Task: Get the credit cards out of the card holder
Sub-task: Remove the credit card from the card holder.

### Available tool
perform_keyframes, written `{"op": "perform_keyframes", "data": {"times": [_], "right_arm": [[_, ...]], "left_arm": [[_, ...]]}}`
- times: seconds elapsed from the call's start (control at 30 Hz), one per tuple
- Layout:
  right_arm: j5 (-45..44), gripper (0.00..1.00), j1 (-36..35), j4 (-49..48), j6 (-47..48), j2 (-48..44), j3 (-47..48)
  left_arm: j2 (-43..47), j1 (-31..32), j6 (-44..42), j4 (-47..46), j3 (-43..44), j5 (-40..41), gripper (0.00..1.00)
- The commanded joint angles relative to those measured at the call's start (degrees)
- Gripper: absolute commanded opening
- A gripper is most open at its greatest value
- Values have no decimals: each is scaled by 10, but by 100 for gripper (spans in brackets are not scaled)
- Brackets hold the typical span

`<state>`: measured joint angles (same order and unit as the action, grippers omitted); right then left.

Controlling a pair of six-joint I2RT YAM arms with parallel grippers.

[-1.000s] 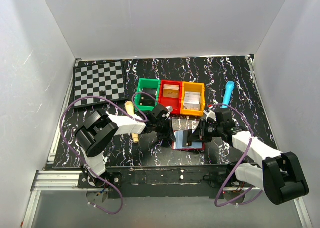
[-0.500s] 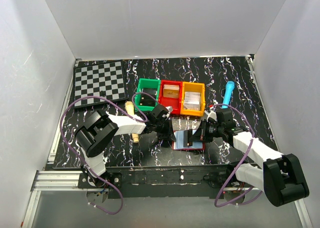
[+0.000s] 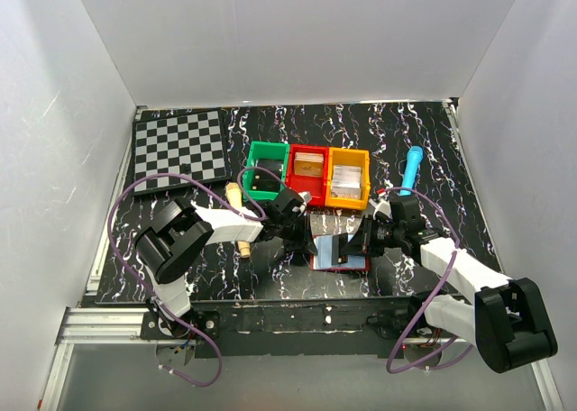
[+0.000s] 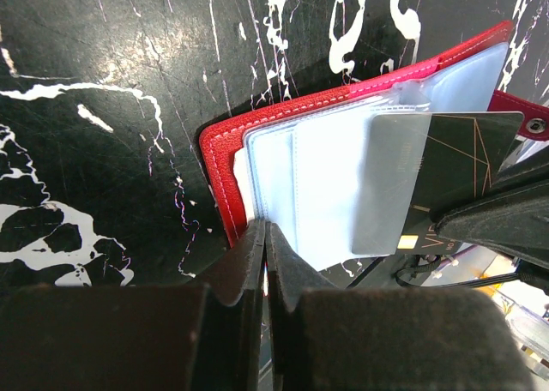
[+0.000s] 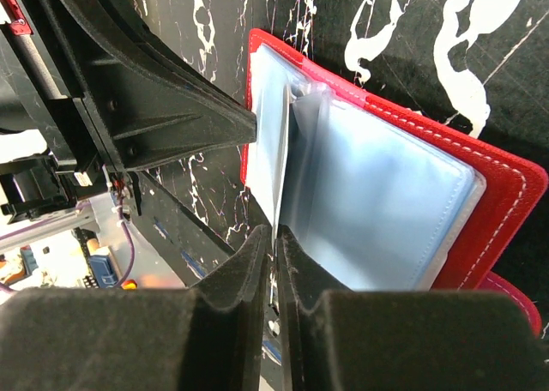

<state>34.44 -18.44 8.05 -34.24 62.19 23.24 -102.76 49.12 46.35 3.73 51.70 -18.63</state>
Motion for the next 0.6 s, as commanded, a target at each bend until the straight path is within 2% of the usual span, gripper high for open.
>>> {"op": "perform_keyframes", "data": {"times": [0.0,0.1,0.3,0.57], "right_arm": [[6,13,2,-8,3,-5,15],[3,1,3,-2,4,-8,16],[-22,1,6,31,4,-43,22],[-108,1,14,136,-1,-128,51]], "left_arm": [[-10,4,-14,52,-27,50,0],[-10,4,-15,52,-28,50,0],[-5,3,-13,51,-32,52,0],[2,3,-14,48,-35,52,0]]}}
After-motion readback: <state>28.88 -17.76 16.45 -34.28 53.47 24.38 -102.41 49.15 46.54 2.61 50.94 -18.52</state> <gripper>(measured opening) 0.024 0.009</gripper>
